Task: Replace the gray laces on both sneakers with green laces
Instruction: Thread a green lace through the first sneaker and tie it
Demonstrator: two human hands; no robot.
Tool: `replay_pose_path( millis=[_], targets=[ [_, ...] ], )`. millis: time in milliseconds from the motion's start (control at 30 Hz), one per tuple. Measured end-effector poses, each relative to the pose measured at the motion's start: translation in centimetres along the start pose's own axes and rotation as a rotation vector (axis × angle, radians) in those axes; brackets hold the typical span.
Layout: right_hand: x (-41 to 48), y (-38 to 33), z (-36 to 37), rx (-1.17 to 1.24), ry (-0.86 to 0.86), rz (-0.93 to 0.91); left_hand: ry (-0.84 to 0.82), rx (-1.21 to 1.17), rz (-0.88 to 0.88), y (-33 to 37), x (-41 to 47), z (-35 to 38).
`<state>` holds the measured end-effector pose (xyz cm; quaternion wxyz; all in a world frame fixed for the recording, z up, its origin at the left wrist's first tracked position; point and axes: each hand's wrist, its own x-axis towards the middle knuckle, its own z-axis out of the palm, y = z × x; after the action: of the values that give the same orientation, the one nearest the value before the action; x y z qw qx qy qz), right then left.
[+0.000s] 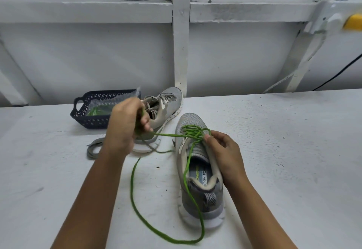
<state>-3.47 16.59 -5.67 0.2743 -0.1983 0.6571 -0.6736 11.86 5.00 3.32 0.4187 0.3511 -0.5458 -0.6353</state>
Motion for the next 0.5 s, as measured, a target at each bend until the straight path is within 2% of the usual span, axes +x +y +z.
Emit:
replay_pose_path(
  millis=[100,167,200,333,433,500],
  targets=[
    [0.0,0.0,0.0,0.003,0.002,-0.006,0.03,0.62,0.072,0.0,-0.4,0.5],
    [0.0,0.0,0.0,-0.011,0.003,-0.011,-0.019,1.034,0.239,-0.6,-1.0,1.5],
    [0.0,0.0,0.0,-0.017,0.003,-0.011,-0.066,1.155,0.311,-0.9,-1.3,2.3],
    [0.0,-0.1,-0.2,-0.014,-0.008,-0.011,-0.284,1.403,0.374,-3.0,-1.5,5.7],
    [0.0,0.0,-0.2,-0.018,-0.01,-0.024,-0.339,1.577,0.398,-4.8,-1.4,6.7],
    [-0.1,-0.1,-0.2,-0.024,-0.006,-0.032,-0.349,1.574,0.424,-5.4,-1.3,6.7]
  ],
)
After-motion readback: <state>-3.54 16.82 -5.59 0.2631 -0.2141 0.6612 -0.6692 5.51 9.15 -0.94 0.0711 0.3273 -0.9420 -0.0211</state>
